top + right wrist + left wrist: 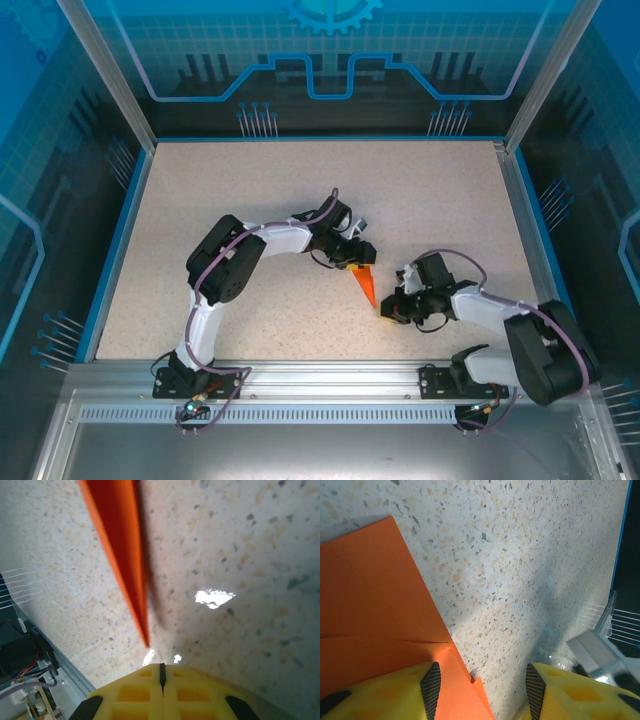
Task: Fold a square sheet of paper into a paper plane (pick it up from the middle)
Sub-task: Fold the wing for the fifth time at the center of the table.
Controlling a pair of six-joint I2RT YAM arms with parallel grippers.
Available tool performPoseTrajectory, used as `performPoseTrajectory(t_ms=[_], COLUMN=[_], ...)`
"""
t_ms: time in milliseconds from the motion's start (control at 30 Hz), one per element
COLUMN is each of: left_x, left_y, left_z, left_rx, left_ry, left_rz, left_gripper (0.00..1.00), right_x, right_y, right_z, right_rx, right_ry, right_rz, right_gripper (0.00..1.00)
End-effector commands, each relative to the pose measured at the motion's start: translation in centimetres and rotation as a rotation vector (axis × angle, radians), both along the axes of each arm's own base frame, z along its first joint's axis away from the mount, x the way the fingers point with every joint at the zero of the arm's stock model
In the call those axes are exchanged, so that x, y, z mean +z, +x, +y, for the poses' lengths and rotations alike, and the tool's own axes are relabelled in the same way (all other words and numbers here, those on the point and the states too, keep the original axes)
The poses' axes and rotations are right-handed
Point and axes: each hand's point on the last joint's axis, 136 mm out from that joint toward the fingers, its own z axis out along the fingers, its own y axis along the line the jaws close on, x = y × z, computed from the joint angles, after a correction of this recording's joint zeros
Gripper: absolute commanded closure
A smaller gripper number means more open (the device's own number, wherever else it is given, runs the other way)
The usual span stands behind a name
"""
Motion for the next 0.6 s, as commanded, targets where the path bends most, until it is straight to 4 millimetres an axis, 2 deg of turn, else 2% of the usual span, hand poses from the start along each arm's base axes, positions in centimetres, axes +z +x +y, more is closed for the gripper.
performPoseTrajectory(t_ms=[0,100,333,400,567], left_x=[-3.2,-3.0,-2.8,-2.7,-2.5], left_y=[0.3,0.4,0.4,0.4,0.4], left_z=[1.6,1.5,1.4,1.3,1.2], left_rx=[0.023,0.024,0.023,0.022,0.021], left_ry=[0.090,0.087,0.082,0.079,0.070], left_rz=[0.019,0.016,0.015,0.013,0.014], left_gripper=[0.48,0.48,0.48,0.48,0.48], right_x=[3.4,5.1,4.7,4.3,1.8], right_y=[1.7,3.6,7.4,8.0,8.7], right_z=[0.4,1.2,3.6,4.1,3.8], right_rx=[-0.021,-0.044,-0.123,-0.126,-0.168], right_ry=[0.010,0.052,0.142,0.133,0.090], right_rz=[-0.077,-0.130,-0.146,-0.138,-0.103], right_gripper=[0.91,0.89,0.92,0.94,0.94])
